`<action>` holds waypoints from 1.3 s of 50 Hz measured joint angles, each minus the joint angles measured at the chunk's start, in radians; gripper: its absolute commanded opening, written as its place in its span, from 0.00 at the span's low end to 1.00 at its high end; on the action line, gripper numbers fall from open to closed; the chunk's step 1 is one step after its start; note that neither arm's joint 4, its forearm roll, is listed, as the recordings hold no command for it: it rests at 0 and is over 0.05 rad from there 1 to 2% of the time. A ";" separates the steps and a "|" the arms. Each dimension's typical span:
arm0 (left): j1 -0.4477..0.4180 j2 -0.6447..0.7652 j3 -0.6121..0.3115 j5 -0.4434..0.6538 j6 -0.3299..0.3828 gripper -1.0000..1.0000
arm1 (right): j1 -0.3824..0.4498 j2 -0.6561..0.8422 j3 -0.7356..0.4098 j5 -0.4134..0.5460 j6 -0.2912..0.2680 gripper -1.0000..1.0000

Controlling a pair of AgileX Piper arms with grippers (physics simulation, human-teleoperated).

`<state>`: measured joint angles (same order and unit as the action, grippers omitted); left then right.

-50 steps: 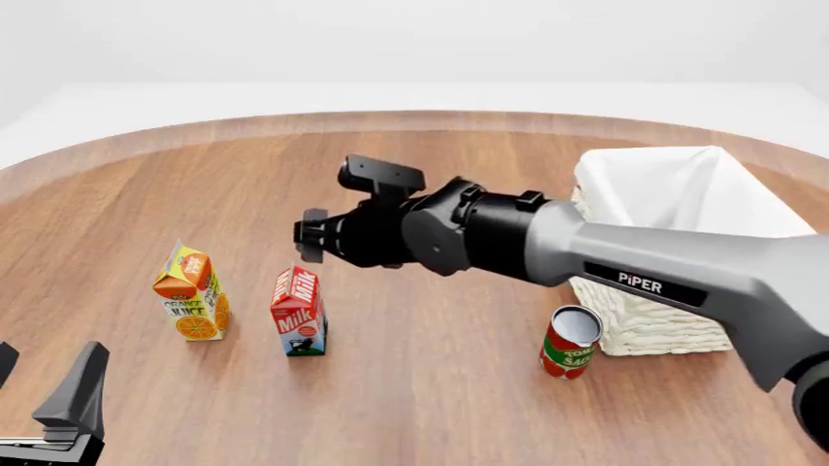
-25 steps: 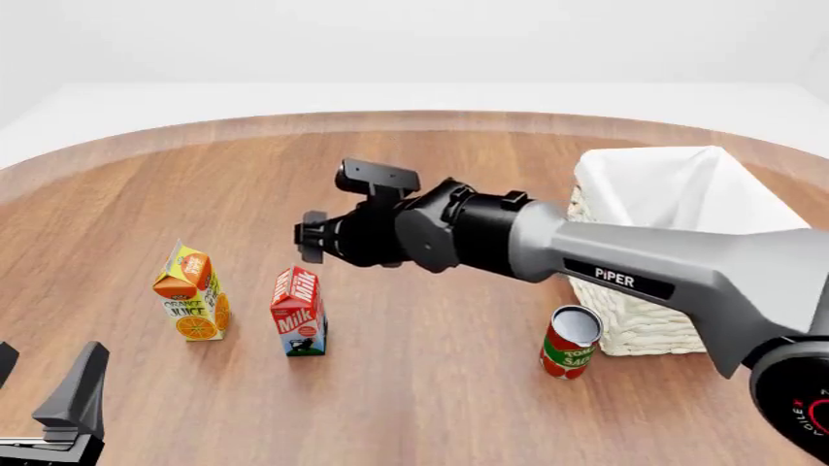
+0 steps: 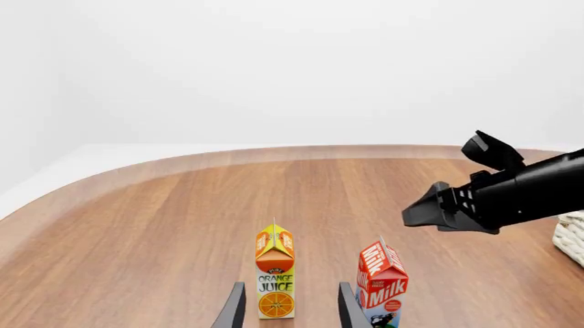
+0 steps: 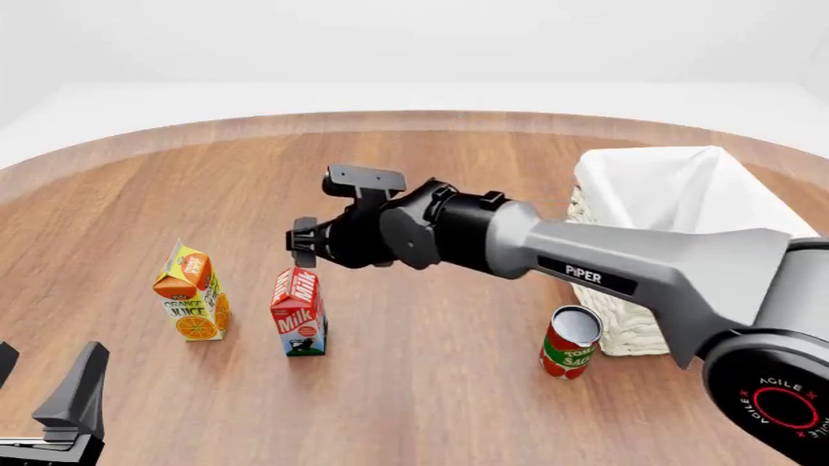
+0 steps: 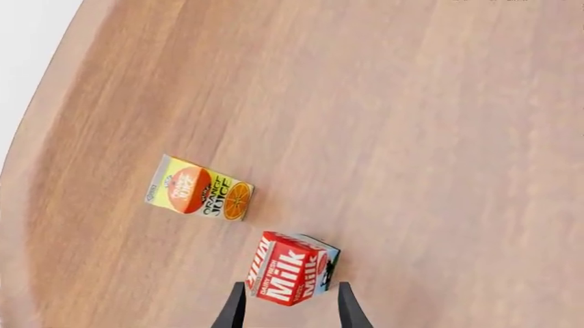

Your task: Pick the milk and place it in the basket.

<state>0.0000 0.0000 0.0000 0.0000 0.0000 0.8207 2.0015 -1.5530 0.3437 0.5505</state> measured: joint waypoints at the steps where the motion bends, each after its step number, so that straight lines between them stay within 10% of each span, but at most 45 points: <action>1: 0.000 0.000 0.000 0.000 0.000 1.00 | -0.001 0.002 -0.001 0.001 -0.002 1.00; 65: 0.000 0.000 0.000 0.000 0.000 1.00 | 0.020 0.087 -0.052 -0.018 -0.004 1.00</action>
<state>0.0000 0.0000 0.0000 0.0000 0.0000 0.8412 2.0884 -1.6053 0.3255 0.5467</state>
